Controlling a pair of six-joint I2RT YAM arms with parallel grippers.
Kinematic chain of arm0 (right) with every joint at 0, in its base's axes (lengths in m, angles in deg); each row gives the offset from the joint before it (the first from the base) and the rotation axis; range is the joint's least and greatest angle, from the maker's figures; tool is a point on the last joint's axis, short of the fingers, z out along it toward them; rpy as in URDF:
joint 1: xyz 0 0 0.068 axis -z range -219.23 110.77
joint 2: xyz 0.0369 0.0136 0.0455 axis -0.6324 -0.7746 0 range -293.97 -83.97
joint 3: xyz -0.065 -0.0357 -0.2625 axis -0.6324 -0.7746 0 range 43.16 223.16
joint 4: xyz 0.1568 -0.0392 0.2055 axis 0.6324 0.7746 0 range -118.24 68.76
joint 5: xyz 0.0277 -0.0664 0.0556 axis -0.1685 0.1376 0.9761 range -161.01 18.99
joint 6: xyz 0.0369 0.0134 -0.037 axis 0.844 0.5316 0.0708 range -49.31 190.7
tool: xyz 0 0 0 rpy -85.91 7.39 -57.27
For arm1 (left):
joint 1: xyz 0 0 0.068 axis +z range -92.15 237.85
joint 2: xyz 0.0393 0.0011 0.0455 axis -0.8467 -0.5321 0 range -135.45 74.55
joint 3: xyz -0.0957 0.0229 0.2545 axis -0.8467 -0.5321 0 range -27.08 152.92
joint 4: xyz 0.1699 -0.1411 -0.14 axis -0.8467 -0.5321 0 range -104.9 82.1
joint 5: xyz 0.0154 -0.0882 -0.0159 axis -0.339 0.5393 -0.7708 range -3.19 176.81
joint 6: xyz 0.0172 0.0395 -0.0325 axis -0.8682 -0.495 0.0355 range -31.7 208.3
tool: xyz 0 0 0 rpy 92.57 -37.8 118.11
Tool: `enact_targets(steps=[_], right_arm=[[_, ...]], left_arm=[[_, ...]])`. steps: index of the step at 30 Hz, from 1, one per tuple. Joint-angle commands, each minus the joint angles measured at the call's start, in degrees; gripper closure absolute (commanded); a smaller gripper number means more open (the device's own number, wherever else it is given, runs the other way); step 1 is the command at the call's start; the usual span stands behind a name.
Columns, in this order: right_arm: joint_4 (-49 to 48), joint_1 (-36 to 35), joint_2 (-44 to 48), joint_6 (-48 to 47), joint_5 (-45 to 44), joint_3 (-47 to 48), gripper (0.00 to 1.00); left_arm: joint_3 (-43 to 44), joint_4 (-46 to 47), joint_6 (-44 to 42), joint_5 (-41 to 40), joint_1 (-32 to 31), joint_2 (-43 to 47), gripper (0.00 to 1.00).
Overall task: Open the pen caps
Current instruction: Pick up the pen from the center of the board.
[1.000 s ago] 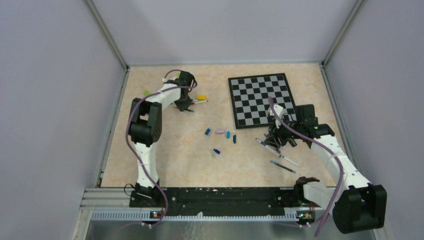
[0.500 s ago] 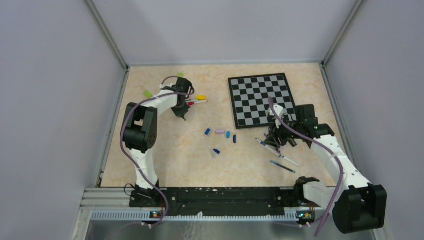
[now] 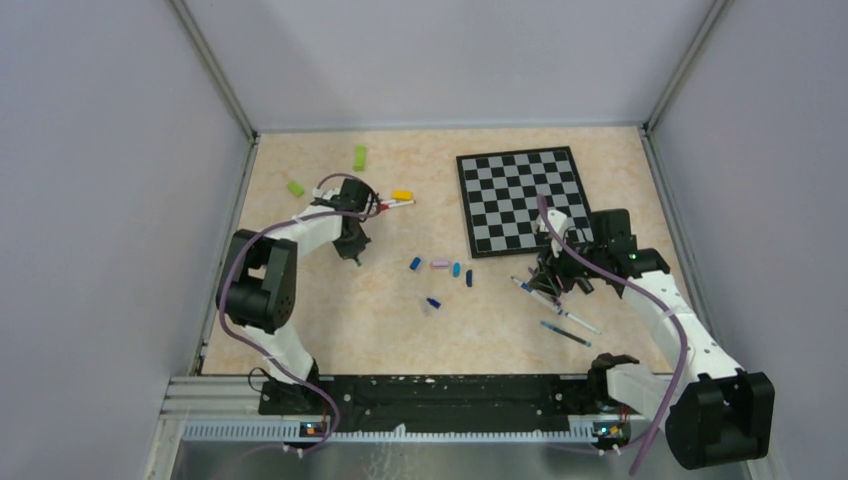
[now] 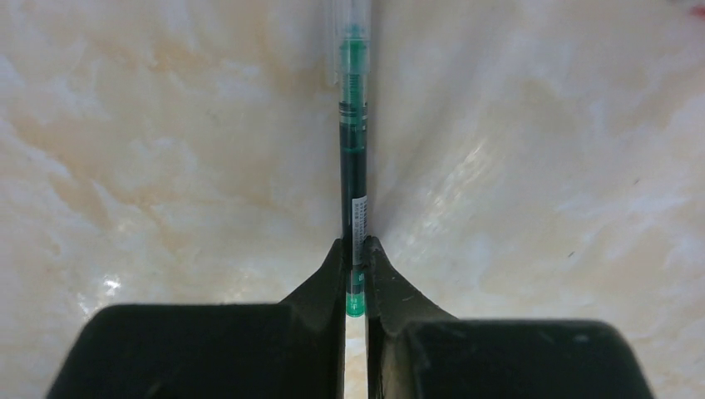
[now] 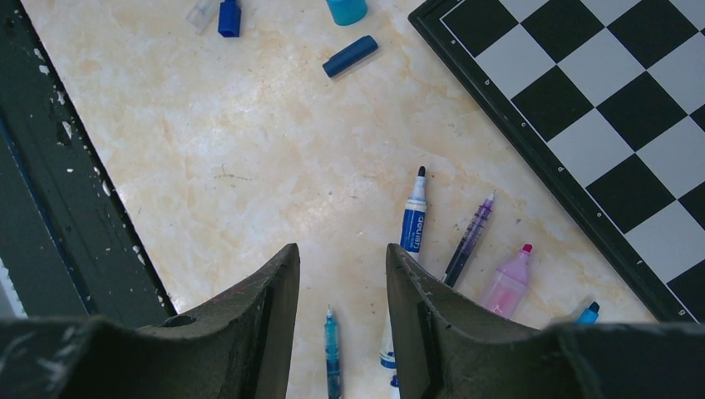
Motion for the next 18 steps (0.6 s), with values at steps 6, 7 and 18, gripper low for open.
enact_targets(steps=[6, 7, 18], right_arm=[[-0.35, 0.31, 1.43, -1.46, 1.89, 1.18, 0.58], [-0.22, 0.37, 1.45, -1.56, 2.02, 1.24, 0.58], [0.98, 0.42, 2.05, -3.31, 10.69, 1.25, 0.58]], left_arm=[[-14.95, 12.07, -11.06, 9.38, 0.30, 19.67, 1.00], [-16.41, 13.26, -11.90, 10.70, 0.28, 21.80, 1.00], [-40.01, 46.08, -11.14, 44.07, -0.19, 47.52, 1.00]])
